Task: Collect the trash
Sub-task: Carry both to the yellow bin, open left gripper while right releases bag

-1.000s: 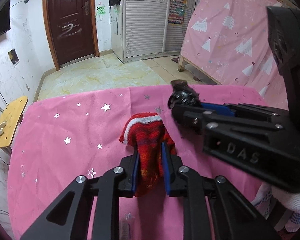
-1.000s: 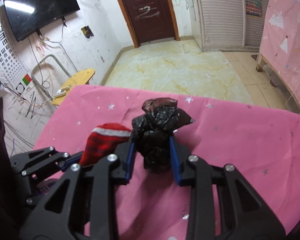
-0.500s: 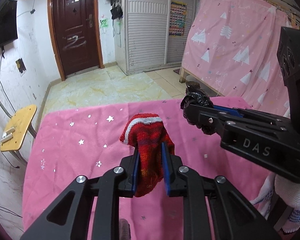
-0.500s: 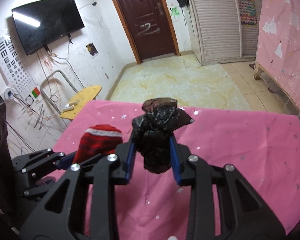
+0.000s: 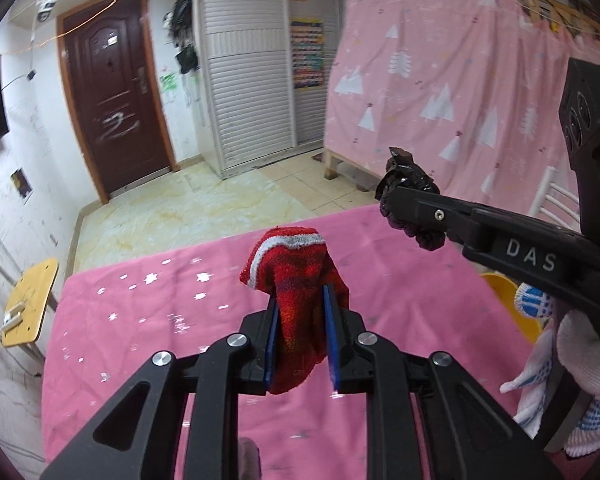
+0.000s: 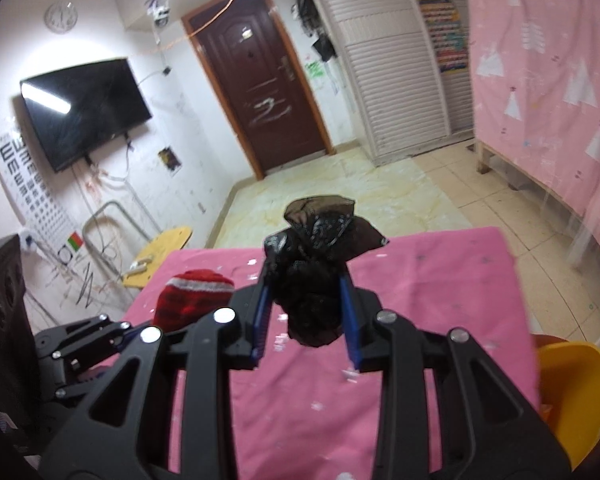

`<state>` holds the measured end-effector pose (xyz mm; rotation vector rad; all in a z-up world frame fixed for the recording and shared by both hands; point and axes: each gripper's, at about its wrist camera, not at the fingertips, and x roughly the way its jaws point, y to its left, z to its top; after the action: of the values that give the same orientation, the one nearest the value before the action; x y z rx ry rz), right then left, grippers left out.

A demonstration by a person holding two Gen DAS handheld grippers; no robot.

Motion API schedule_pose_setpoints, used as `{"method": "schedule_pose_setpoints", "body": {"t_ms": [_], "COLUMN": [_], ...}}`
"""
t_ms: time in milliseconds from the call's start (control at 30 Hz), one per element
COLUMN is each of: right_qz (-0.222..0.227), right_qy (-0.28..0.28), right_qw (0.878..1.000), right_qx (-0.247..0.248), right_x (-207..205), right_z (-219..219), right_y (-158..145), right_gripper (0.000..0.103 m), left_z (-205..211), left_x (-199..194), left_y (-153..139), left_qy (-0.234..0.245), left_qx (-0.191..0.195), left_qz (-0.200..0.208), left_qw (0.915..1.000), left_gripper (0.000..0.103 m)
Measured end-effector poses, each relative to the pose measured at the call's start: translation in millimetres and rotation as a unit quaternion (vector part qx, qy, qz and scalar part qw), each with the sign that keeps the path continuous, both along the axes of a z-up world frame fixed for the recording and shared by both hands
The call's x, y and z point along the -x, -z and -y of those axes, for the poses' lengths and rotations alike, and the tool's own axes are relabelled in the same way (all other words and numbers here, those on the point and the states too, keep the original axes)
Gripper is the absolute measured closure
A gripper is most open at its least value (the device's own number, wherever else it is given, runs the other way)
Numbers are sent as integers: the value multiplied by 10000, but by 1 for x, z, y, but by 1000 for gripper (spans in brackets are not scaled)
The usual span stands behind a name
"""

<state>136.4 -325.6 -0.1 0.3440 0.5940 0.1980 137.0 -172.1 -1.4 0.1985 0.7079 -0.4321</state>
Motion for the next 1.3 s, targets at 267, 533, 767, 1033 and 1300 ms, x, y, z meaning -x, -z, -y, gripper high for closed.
{"method": "schedule_pose_setpoints", "body": {"t_ms": [267,533,767,1033,1300], "right_qz": [14,-184,-381,-644,-803], "right_qy": [699,1335,1699,1944,2136], "right_qw": [9973,9909,9846,9783,9735], "right_qx": [-205,-3,129,328,157], "right_x": [40,72,85,86,93], "right_z": [87,151,183,203,222], "right_y": [15,42,63,83,97], "right_gripper": [73,73,73,71,40], "left_z": [71,132,169,196,225], "left_x": [23,39,40,42,47], "left_y": [2,15,29,39,47], "left_qy": [540,954,1136,1268,1409], "left_qx": [-39,-190,-324,-319,-164], "left_qz": [-33,-168,-293,-467,-598], "left_qw": [9985,9951,9926,9903,9881], "left_gripper": [91,91,91,91,91]}}
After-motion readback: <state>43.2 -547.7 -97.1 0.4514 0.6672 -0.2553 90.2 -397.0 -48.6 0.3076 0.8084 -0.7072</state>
